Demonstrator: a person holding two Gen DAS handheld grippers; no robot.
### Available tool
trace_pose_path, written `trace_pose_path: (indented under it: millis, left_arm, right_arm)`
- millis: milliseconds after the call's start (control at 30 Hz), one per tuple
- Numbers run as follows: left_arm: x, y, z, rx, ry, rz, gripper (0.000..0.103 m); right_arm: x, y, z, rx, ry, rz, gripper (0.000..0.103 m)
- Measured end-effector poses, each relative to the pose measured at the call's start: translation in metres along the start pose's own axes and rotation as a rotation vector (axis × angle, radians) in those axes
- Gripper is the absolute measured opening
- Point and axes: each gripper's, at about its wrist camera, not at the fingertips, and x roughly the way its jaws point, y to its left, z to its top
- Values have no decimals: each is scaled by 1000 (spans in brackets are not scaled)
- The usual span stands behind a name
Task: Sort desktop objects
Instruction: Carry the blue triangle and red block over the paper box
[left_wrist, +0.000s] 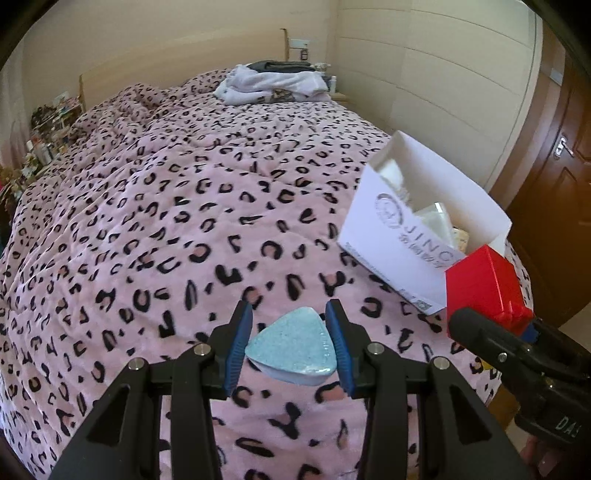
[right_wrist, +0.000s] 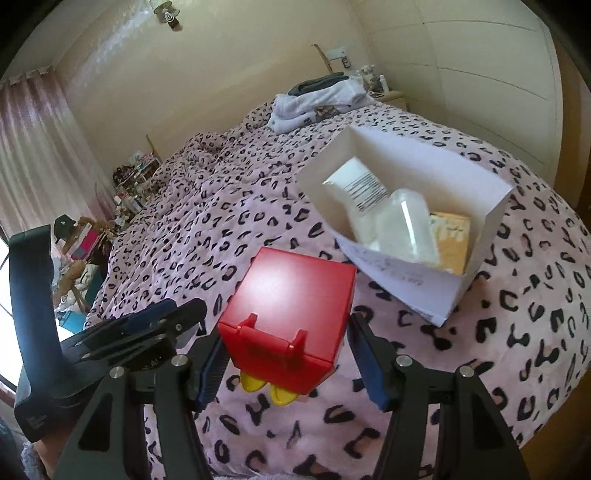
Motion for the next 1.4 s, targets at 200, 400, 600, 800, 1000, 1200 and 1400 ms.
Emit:
trace_pose_path:
  millis: [200,400,600,800,1000,1200,1400]
  left_arm:
    - [4,-20,8,35,-4,-39,42]
    - [7,-43,16,76,-7,-76,42]
    - [11,-63,24,119,-7,-105,42]
    - [18,-80,33,149,0,-131,42]
    - [26,-92,43,170,6,-155,42]
    - [34,-101,53,185,8,-172,42]
    - [44,-104,67,181,21,-213,42]
  right_arm:
    - [-17,-11,6,10,-34,-36,63]
    - [-32,-27,11,27,-63,-78,63]
    - [-41,-41,14,45,-84,-108,63]
    - [-44,-54,17,67,-93,-124,63]
    - [-45,-62,23,79,-110,-138,63]
    - [-47,-69,31,88,-131,-149,63]
    - [-43,-75,39,89,-141,-157,63]
